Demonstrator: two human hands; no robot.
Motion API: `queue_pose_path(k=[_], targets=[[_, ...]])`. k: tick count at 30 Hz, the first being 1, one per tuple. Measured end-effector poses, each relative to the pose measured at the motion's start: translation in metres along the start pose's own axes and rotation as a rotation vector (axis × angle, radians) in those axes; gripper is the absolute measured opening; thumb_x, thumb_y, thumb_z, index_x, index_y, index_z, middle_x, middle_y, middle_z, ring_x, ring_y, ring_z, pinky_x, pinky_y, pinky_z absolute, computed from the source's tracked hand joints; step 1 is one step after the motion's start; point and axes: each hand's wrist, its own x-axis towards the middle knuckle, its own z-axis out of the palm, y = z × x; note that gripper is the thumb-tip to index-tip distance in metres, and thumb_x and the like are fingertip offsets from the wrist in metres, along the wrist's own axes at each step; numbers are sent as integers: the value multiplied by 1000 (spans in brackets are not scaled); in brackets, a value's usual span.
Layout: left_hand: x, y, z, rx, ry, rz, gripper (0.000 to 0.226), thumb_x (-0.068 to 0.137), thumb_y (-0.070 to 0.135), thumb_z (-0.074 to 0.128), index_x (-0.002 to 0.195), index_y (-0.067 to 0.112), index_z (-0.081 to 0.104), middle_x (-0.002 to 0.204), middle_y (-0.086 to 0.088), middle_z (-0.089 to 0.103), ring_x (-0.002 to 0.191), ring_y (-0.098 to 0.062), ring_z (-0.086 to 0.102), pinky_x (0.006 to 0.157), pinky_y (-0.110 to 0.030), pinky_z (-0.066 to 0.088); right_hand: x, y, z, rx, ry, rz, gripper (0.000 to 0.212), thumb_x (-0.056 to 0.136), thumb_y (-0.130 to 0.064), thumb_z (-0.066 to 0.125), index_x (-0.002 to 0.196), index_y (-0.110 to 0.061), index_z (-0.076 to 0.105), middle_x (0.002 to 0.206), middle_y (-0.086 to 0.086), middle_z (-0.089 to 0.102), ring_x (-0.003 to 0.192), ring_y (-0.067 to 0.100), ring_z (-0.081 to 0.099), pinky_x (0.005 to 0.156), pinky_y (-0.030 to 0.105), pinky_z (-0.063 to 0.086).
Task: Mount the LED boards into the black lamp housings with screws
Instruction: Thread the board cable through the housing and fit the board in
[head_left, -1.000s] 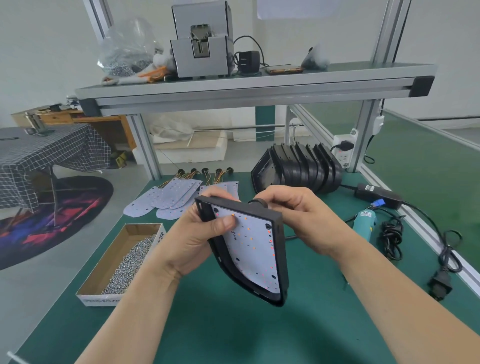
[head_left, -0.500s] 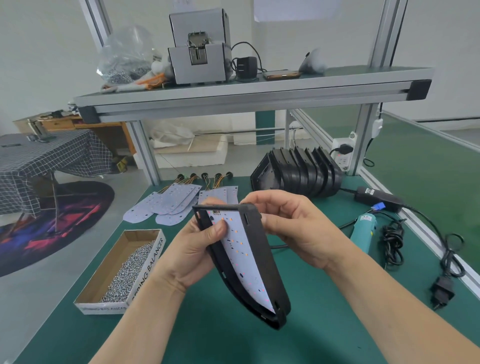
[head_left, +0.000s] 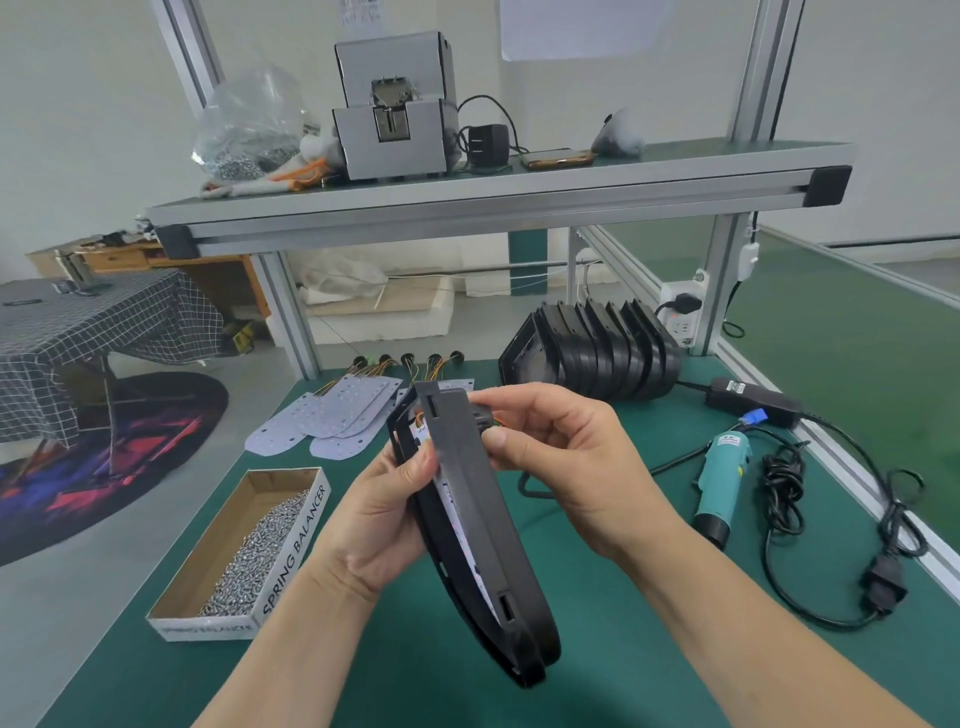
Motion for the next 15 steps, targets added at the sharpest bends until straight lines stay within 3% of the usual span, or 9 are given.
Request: queue_pose_path(k=[4,8,12,15], targets=[[-2,2,3,-44,29,-7,45,57,20,97,97,8,80,91,-11,78,80,-21,75,67,-34,60,-3,2,8,58,48,24,27,89,13,60,110,-2,70,92,3,77,79,9,71,71,17,55],[-6,-1,9,-170,27,-42,51,55,10,97,101,1,76,88,-14,74,76,-22,72,63,-31,58,-6,0,10,1,47,6,27,89,11,64,103,-9,73,87,-2,77,73,6,70,64,10,50],[-11,-6,15,-217,53,-99,45,44,13,101,81,5,77,76,-8,70,64,-16,66,56,-25,57,-6,4,12,-43,55,-48,22,84,-4,69,95,-19,79,89,10,76,78,18,69,81,31,59],[-11,-7,21,-326,25,-163,42,46,2,99,80,2,73,74,-9,65,61,-17,63,51,-26,58,-6,6,14,-28,74,-51,20,85,-5,68,96,-16,78,90,10,76,77,21,67,78,33,59]])
